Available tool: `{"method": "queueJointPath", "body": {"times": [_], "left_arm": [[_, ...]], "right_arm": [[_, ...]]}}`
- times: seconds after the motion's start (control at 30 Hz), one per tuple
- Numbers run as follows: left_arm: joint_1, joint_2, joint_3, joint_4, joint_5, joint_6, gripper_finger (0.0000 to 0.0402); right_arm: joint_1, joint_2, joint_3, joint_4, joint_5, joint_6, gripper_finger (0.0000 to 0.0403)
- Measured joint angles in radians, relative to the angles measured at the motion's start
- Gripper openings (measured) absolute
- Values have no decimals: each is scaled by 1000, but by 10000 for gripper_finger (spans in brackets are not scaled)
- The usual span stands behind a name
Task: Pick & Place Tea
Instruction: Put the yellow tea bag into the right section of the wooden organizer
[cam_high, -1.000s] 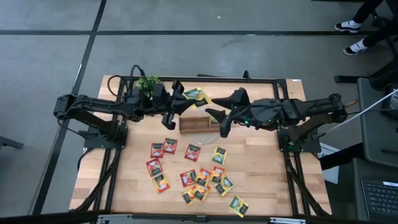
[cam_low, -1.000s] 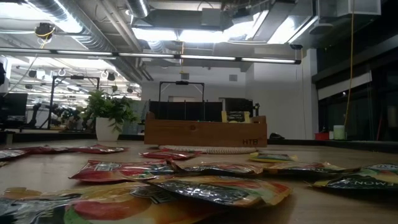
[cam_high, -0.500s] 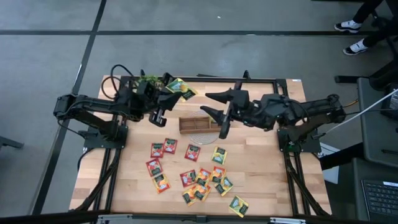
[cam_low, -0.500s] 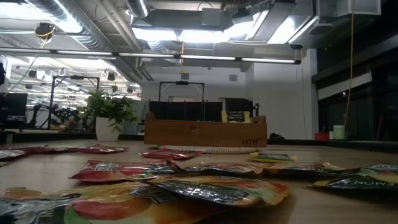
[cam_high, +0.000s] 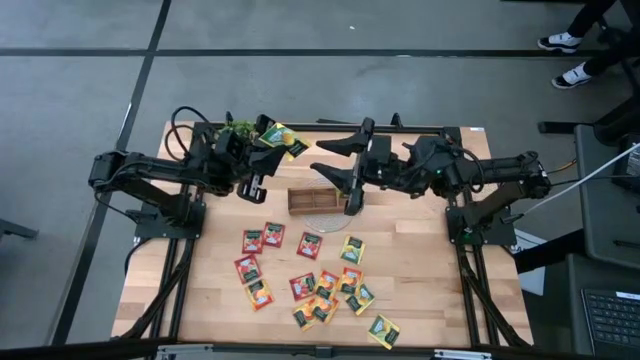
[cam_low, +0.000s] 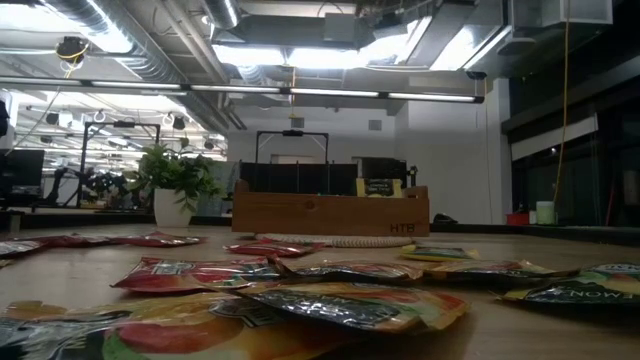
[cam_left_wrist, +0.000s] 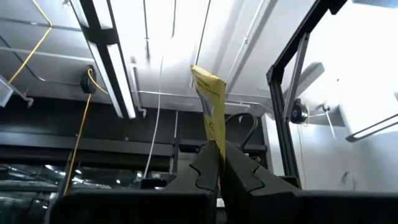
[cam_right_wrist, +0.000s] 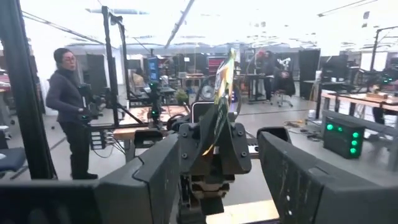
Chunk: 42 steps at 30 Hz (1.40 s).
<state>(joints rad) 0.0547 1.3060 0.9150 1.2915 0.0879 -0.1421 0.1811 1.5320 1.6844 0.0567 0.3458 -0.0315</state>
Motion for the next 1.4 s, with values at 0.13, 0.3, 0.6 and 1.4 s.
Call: {"method": "queueJointPath", "body": {"times": [0.13, 0.3, 0.6, 1.4], "left_arm": [[0, 0, 0, 9, -1, 35, 2], [0, 0, 0, 23, 0, 94, 3], [0, 0, 0, 22, 2, 118, 2], [0, 0, 0, 14, -4, 201, 2]], "right_arm": [[-17, 17, 0, 50, -33, 1, 213], [-31, 36, 0, 70, -37, 2, 213], [-70, 55, 0, 112, -113, 78, 213], [-103, 83, 0, 166, -156, 109, 145]]}}
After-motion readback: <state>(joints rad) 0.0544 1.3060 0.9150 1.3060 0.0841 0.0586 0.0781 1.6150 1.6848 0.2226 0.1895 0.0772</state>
